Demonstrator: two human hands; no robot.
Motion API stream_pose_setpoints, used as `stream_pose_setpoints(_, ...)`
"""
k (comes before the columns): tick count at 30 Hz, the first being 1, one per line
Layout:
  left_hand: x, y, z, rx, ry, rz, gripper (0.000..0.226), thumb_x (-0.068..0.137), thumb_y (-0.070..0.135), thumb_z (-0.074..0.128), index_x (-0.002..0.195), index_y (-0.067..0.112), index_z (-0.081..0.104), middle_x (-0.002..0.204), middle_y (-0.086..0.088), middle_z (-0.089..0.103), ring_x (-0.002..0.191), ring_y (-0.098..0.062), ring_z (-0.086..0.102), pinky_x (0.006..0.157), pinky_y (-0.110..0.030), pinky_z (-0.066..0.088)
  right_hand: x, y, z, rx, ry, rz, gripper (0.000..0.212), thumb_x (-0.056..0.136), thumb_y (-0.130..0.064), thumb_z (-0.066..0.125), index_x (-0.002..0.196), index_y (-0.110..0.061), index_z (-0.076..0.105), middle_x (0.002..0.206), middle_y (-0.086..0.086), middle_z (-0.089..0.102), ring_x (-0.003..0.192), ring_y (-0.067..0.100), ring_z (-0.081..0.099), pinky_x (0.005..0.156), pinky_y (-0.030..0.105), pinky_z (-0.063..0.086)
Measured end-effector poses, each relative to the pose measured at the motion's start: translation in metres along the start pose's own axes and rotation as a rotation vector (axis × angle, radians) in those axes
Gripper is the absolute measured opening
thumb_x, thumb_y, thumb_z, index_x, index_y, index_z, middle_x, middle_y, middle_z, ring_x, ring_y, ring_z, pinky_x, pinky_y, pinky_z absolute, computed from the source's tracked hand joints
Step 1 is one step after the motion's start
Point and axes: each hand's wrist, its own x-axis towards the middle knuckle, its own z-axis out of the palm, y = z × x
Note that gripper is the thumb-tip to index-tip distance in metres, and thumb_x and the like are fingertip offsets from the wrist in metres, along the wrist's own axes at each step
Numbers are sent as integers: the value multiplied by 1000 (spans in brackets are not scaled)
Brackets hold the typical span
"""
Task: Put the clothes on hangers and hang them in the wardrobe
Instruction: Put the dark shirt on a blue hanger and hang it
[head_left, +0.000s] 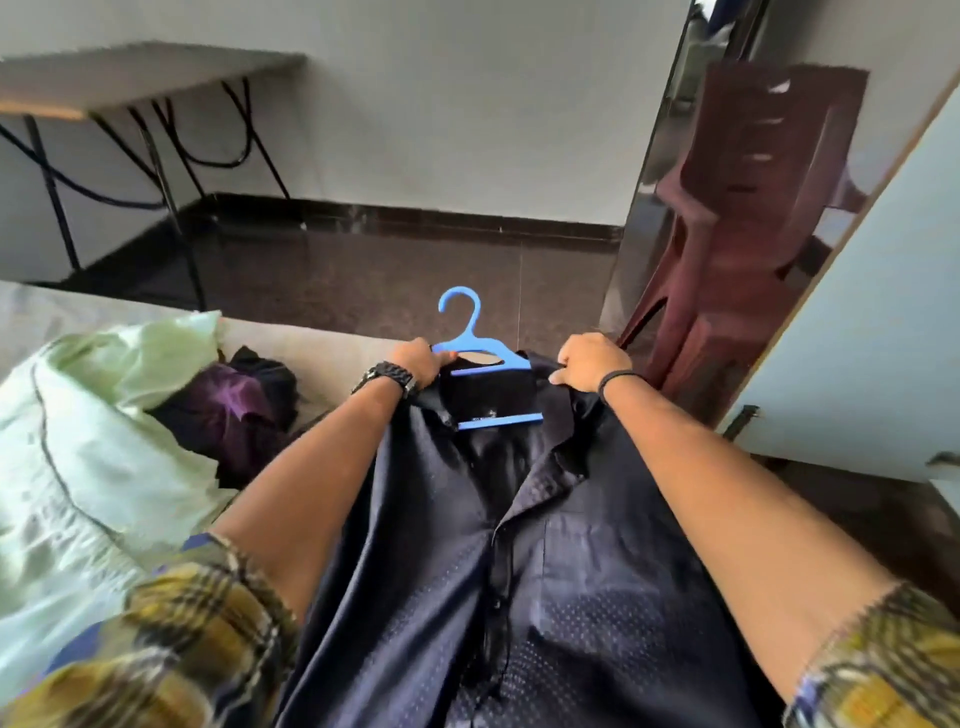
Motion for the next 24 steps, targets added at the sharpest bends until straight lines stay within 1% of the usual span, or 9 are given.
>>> stream_pose_setpoints(2,14,-7,19,14,92,-46,52,91,53,49,116,9,60,122,-16,61,111,-35,58,92,-41,47,14,-5,18,39,55,44,34,89,-32,63,112,-8,63,122,20,56,110,38,58,88,39,47)
stream_pose_setpoints(5,20,-15,42,91,176,-98,48,93,46,51,126,12,50,132,-15,47,124,-36,44,99,-47,38,34,-10,49,121,38,62,31,93,-24,56,118,-5,60,125,22,56,111,39,56,89,39,47)
stream_pose_setpoints(10,2,-24,73,-114,370,115,29,86,9,55,114,8,57,118,-17,52,109,-38,48,91,-41,38,34,-6,98,175,-176,-7,45,90,-20,63,130,-7,45,131,20,51,124,36,46,97,40,40)
stream_pose_setpoints(12,-21,-27,90,-273,386,206,21,84,3,56,104,4,60,104,-16,59,96,-34,56,85,-37,42,21,-6,110,148,-39,-10,43,90,-22,62,129,-10,45,129,17,48,123,37,44,97,45,40)
stream_pose_setpoints(14,-44,-31,110,-353,348,218,13,84,4,58,97,5,61,93,-12,65,86,-29,60,80,-35,46,4,-8,115,176,204,-49,33,90,-22,61,120,-11,50,122,14,50,117,35,46,93,44,40)
stream_pose_setpoints(17,-67,-39,139,-398,301,136,7,84,6,60,91,8,62,86,-9,67,81,-26,63,76,-37,49,-26,-9,117,469,354,-11,16,92,-23,60,87,-10,52,96,12,60,98,31,54,76,34,39)
stream_pose_setpoints(19,-77,-48,158,-450,279,58,6,85,7,60,90,8,61,87,-10,68,83,-28,64,77,-39,51,-44,-4,123,450,192,115,33,93,-37,55,73,-12,48,87,14,64,87,34,59,65,32,38)
stream_pose_setpoints(22,-79,-53,172,-583,273,-75,5,86,7,58,89,11,58,84,-11,67,74,-31,66,73,-44,56,-64,-1,132,508,-215,288,51,93,-51,49,74,-4,56,71,12,63,47,24,56,41,26,42)
stream_pose_setpoints(24,-83,-50,170,-676,258,-163,6,89,5,57,87,11,56,82,-13,66,63,-25,65,67,-40,58,-73,-2,142,673,-248,367,47,93,-44,56,74,-2,57,65,8,57,38,15,50,35,22,40)
